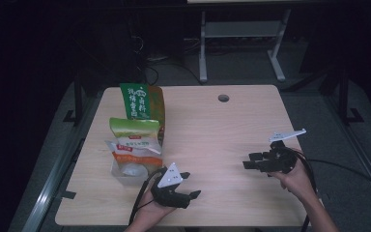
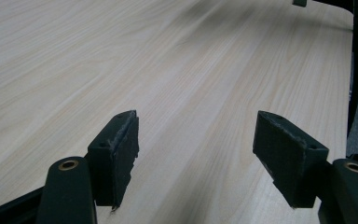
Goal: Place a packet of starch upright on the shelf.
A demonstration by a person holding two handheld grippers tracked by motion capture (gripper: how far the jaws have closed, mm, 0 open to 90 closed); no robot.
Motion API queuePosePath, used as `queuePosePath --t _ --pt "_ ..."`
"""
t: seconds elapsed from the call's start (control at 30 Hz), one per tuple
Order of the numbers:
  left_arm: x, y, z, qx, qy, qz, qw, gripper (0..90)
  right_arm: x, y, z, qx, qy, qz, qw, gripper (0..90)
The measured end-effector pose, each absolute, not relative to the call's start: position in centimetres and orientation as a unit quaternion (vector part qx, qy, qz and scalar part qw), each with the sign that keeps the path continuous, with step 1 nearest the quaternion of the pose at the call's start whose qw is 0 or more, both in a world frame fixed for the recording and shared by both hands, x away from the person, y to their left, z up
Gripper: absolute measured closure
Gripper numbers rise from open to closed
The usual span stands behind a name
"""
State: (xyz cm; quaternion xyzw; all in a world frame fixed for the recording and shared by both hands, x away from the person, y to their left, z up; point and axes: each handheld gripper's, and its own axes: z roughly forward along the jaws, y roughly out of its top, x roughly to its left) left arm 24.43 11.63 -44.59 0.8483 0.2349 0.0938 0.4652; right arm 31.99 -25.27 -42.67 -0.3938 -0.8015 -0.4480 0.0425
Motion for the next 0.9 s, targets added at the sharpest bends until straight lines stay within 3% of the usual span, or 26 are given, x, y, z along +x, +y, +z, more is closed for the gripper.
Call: queuePosePath --t 0.9 --pt "24.2 11.5 -44.8 0.855 0.232 0.094 0.455 29.8 27.2 -29.1 -45.0 -0.422 -0.784 -0.455 0.034 40.5"
